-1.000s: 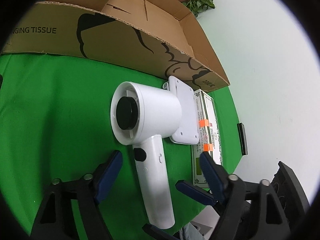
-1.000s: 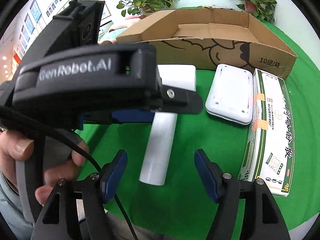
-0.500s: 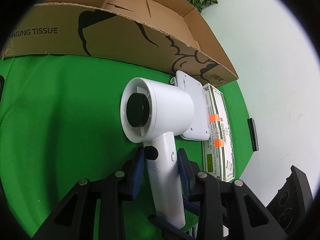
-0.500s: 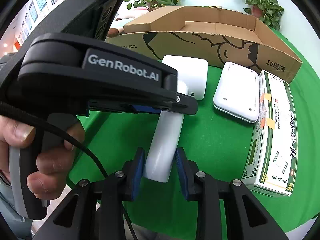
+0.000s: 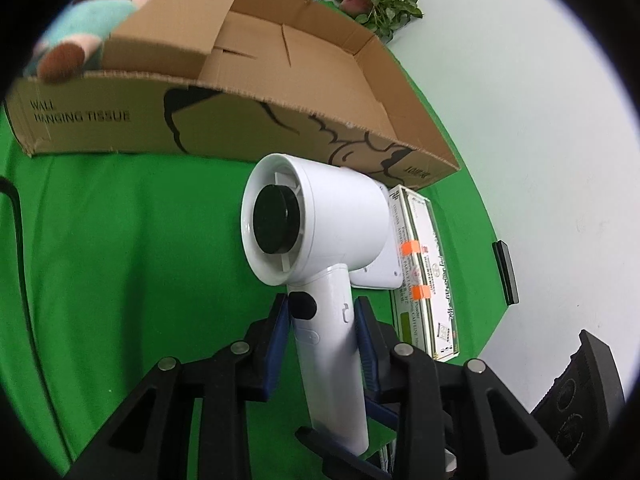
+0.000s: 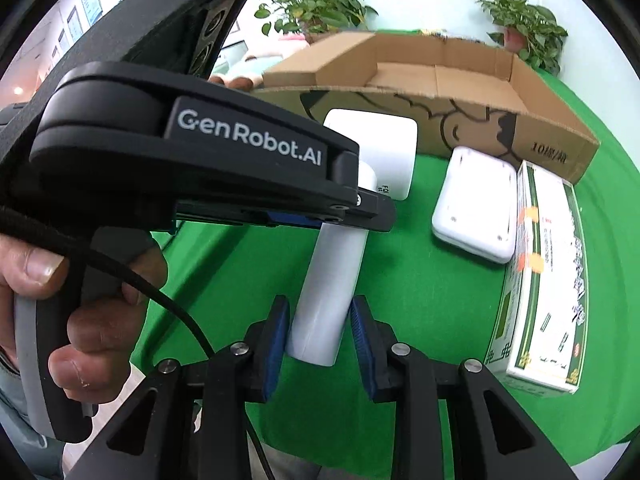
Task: Organize objects
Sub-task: 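Lift the white hair dryer with the right tool over the open box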
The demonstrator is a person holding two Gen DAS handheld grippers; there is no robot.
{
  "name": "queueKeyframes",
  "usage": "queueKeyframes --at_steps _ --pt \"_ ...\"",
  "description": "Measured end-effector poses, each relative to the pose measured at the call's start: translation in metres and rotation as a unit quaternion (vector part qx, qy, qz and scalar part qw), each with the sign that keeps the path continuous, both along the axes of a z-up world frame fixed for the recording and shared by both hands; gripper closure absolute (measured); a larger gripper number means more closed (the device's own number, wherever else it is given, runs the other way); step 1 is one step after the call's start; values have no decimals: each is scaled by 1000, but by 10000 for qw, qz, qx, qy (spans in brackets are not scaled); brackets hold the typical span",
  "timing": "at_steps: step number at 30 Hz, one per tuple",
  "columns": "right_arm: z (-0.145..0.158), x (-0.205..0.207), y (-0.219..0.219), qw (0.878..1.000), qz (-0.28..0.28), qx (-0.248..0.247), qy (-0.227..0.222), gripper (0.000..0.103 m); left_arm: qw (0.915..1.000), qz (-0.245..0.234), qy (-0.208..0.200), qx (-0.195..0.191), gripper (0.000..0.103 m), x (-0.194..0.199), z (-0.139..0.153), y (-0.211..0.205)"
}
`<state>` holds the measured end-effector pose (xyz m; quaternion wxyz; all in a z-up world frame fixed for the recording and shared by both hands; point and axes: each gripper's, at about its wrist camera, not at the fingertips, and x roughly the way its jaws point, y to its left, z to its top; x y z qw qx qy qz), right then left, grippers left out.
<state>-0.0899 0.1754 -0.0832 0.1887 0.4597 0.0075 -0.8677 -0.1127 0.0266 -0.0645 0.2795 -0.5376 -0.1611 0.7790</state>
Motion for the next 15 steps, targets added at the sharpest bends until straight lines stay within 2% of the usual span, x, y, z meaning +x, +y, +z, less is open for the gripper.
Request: queueKeyframes --at_steps 7,9,13,15 --pt "16 -5 6 9995 -90 -177 253 76 9984 -106 550 3 73 3 35 -2" --pt "22 6 26 9991 -138 -223 329 77 9972 -139 728 -40 74 4 45 2" --pt "37 7 43 9978 -172 -382 509 78 9943 -141 1052 -96 74 4 64 5" --pt "42 23 46 9970 -178 -428 619 78 9932 -119 1157 -51 73 2 72 9"
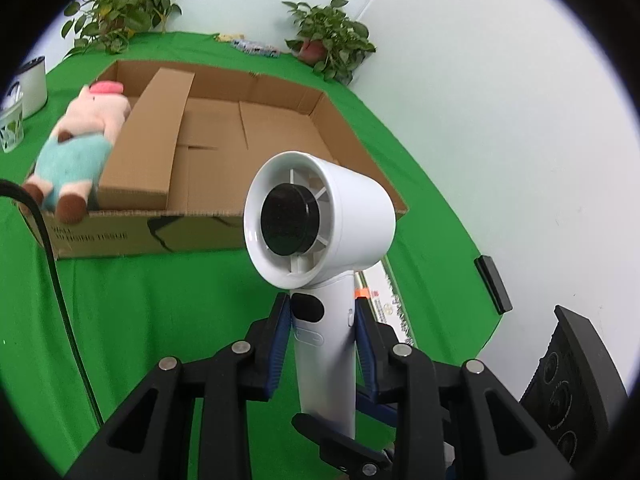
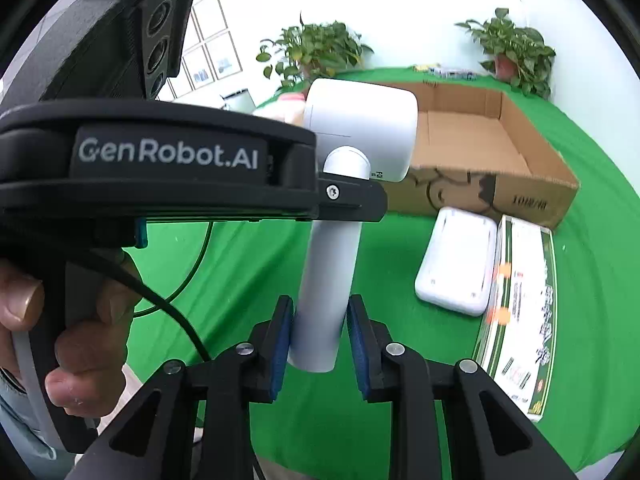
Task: Organize objects
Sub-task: 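Lift the white hair dryer with the right tool over the open box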
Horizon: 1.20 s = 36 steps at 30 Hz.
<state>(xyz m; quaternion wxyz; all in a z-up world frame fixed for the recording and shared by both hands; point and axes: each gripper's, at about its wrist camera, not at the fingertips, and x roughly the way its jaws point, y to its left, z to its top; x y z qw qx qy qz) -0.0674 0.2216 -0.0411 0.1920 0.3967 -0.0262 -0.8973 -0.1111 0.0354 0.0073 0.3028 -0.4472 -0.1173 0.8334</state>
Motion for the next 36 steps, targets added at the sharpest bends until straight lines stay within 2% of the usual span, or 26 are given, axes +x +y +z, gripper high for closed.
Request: queueKeyframes --at_steps 1,8,12,19,27,36 --pt "8 19 -11 10000 -5 -30 56 78 10000 10 52 16 74 -1 4 1" --pt "41 5 -6 9993 -91 -211 311 80 9988 -29 480 81 74 -1 37 14" --pt "61 -4 -8 9983 -99 -245 525 80 9975 -26 699 74 74 -11 62 14" --pt "88 -20 -10 9966 -84 -314 752 80 9958 -40 916 5 74 -32 84 18" --pt "107 -45 -10 9962 -112 -391 764 80 9956 -79 934 -59 74 -67 90 22" --pt "103 -102 -10 9980 66 -590 220 80 9984 34 527 -217 73 -121 73 23"
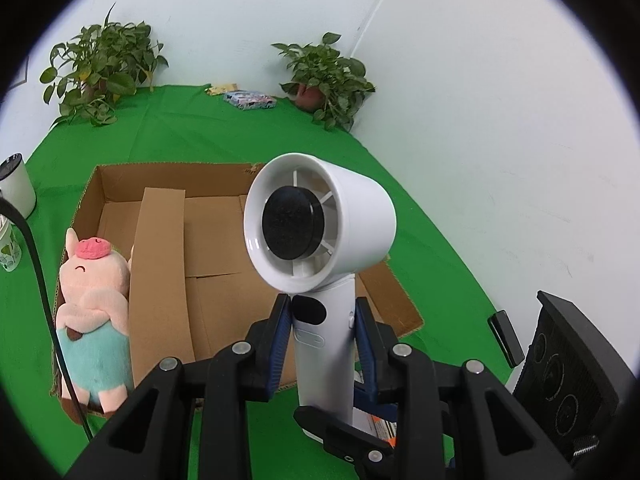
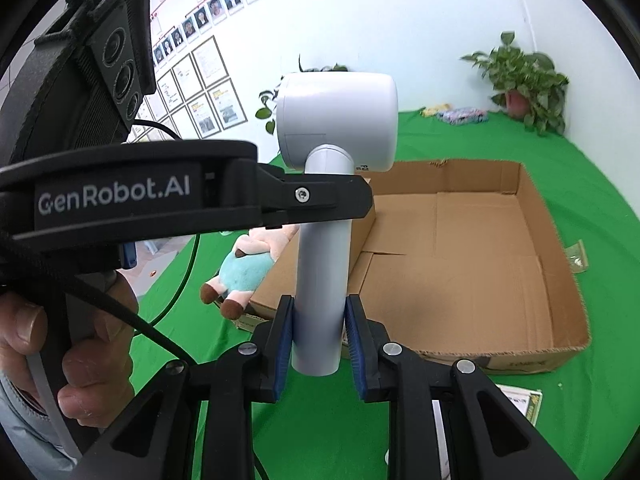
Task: Organize objects
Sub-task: 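Lower the hair dryer into the box beside the long box, release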
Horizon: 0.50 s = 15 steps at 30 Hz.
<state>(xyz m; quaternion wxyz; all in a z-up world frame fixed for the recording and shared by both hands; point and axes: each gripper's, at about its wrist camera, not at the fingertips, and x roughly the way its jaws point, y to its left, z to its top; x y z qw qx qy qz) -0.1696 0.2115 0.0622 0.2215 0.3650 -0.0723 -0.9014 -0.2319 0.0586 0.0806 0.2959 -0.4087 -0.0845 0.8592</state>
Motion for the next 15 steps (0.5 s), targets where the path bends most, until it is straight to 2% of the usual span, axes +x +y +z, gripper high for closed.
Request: queueKeyframes --at_steps 15 --pt "-57 -89 -1 9940 25 -414 -1011 80 9956 195 -865 -306 73 -75 -64 2"
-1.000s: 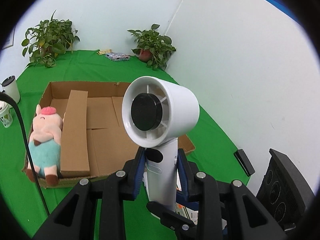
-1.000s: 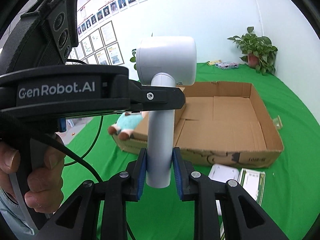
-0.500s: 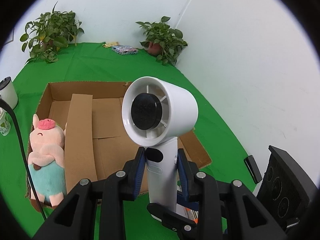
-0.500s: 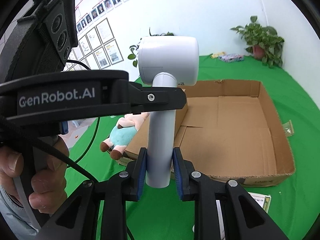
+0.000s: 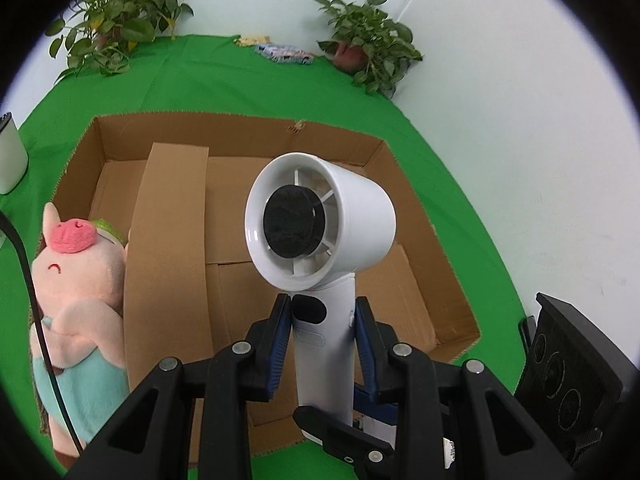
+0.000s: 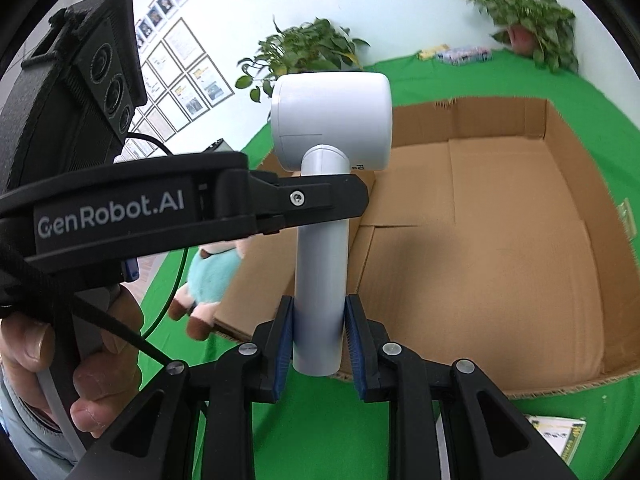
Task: Organize objects
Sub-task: 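Lower the hair dryer into the box beside the long box, release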
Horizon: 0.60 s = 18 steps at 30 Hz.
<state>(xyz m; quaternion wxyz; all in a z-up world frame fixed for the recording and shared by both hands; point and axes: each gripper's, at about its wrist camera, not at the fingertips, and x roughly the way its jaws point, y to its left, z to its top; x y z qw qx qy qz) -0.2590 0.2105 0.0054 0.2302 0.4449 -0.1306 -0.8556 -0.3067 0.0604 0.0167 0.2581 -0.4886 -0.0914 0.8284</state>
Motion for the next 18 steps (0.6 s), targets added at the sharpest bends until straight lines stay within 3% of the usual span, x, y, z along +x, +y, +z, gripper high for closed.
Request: queueKeyframes --at_steps 10,18 --pt "-51 -30 7 9976 -121 -247 -642 81 9982 21 -490 -349 73 -25 -41 13" --pt "-66 -40 6 9970 -119 -137 -747 81 9947 175 -695 -731 70 -27 -50 14"
